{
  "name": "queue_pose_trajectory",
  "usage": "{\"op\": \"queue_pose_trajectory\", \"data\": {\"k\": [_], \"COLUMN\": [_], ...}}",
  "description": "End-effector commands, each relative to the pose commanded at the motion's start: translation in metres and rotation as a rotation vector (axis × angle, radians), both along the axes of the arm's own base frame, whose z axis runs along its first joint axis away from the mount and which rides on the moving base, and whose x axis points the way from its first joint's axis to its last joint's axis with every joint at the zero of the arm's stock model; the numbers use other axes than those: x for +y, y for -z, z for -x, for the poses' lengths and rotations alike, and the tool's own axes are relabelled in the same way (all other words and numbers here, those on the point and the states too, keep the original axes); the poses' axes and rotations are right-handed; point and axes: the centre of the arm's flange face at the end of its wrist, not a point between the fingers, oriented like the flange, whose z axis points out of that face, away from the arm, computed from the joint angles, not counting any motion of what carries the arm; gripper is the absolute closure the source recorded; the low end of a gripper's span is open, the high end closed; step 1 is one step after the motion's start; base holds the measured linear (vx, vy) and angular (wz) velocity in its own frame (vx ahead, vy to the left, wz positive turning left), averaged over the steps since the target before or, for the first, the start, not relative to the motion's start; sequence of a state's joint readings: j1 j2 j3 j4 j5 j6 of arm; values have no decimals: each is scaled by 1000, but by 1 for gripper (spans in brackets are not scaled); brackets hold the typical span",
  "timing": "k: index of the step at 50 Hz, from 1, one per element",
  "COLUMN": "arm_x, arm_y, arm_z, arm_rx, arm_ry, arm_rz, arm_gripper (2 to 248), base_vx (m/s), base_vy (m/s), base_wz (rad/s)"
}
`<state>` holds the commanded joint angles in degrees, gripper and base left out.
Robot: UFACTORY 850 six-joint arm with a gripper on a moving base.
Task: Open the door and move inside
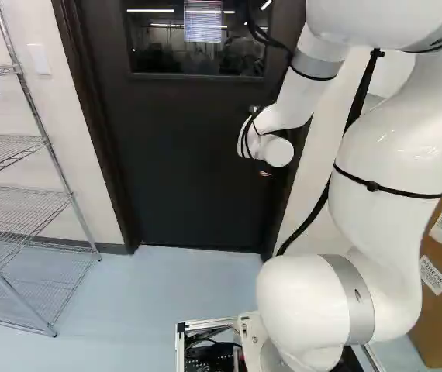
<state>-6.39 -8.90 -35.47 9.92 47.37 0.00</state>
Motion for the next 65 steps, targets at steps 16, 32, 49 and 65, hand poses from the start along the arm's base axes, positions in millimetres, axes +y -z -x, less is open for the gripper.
{"op": "queue_pose_trajectory", "data": {"k": [16, 32, 49, 65], "arm_x": [-16, -25, -34, -40], "arm_y": [2, 5, 8, 12], "arm_z": [-26, -58, -93, -126], "arm_rx": [-13, -27, -45, -64], "arm_ry": [94, 111, 119, 120], "arm_rz": [-39, -43, -41, -39], "arm_gripper": [3, 3, 3, 3], "base_vx": [0, 0, 0, 0], "base_vy": [0, 0, 0, 0], "base_wz": [0, 0, 0, 0]}}
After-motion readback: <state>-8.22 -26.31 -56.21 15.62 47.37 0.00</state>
